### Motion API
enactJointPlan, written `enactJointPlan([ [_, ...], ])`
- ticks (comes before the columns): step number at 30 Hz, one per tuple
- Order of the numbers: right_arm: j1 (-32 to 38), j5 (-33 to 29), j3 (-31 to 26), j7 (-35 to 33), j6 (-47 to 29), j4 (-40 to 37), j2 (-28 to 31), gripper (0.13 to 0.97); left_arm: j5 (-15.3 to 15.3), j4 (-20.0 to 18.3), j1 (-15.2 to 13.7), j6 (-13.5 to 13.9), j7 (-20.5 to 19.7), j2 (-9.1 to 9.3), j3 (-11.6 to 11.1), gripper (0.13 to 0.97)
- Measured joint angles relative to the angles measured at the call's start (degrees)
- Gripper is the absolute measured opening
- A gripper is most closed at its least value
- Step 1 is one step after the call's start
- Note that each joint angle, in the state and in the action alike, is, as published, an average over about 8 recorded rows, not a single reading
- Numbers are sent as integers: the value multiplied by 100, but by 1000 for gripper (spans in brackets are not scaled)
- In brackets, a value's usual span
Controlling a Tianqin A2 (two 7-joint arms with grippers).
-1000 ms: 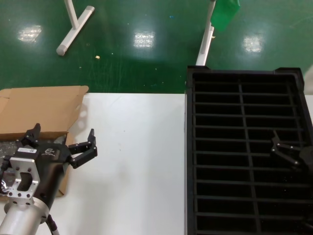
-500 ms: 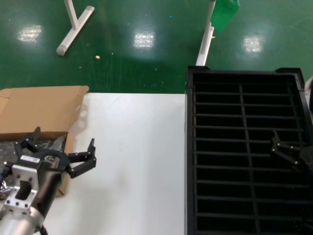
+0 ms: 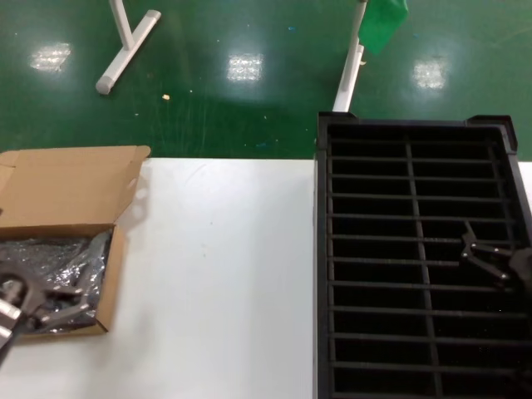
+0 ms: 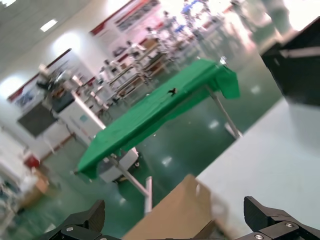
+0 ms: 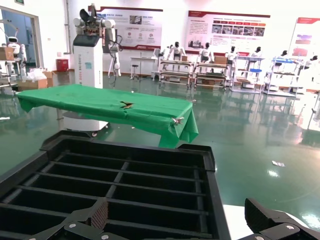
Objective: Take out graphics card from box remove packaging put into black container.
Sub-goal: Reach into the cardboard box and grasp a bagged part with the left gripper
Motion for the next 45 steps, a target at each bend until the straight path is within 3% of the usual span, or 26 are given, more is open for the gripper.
enactJointPlan([
  [13,0,0,0,0,0,0,0,966,-141,116,632,781,1562,-496,-1007,966],
  [21,0,0,0,2,0,0,0,966,-335,790,557,1438,2603,-805,-1298,966],
  [27,0,-1,0,2,0,0,0,966,-502,1641,69,2027,3690,-955,-1216,966],
  [35,0,-1,0,2,0,0,0,966,-631,2940,-926,2633,5010,-1148,-882,966],
  [40,0,-1,0,2,0,0,0,966,-626,3475,-1393,2724,5460,-1213,-659,966],
  [45,0,-1,0,2,0,0,0,966,-556,3617,-1557,2573,5563,-1226,-482,966],
])
